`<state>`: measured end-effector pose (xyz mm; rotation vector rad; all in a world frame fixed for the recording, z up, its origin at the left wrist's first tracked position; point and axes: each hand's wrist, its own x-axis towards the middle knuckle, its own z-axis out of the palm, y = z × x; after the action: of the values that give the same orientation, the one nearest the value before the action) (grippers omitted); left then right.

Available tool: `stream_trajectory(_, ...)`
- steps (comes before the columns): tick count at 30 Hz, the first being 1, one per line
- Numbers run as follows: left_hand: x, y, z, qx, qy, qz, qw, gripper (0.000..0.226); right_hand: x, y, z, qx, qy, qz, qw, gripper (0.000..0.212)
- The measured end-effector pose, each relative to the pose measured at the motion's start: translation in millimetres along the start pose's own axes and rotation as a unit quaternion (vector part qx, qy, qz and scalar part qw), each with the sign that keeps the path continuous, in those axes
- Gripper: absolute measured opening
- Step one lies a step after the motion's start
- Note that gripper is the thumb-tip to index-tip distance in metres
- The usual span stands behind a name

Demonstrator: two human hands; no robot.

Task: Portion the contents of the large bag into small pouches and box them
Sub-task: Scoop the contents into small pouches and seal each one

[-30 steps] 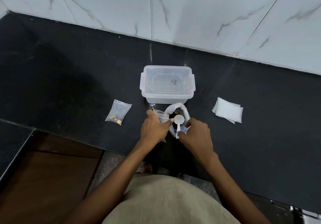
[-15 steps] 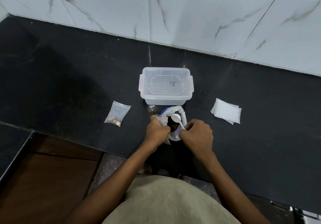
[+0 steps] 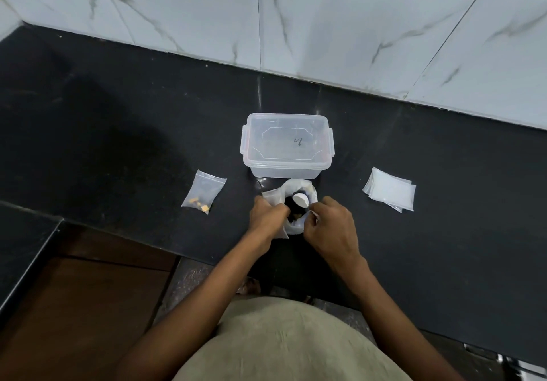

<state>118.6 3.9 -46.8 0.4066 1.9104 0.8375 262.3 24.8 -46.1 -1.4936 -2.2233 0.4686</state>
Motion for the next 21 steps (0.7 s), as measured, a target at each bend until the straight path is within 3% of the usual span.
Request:
stream_trajectory(2,-6,2,0,-0.008,-0.011,0.005,1.0,0.05,0,0,2,0.002,-0.001,0.009,1.0,0.019)
stream_trajectory(5,-16,8,1,-0.059,-0.035,0.042,0.997,0.021,1,2,2,0.017,-0.023,0.027,0.999,0.026)
stream_trajectory(10,-11,6,1,-0.13,-0.072,0.02,0.989,0.036,3,9,-1,0.065,-0.026,0.032,0.997,0.029)
stream_trajectory(14,-9,0,3,-0.156,-0.081,0.008,0.984,0.055,4,12,-2,0.107,-0.031,0.103,0.988,0.019)
stream_trajectory(16,-9,1,3,-0.158,-0.066,0.019,0.985,0.046,6,13,-4,0.164,-0.043,0.168,0.971,0.01)
stream_trajectory(21,-2,0,1,-0.103,-0.037,0.043,0.993,0.038,9,15,-12,0.314,-0.084,0.329,0.887,0.016)
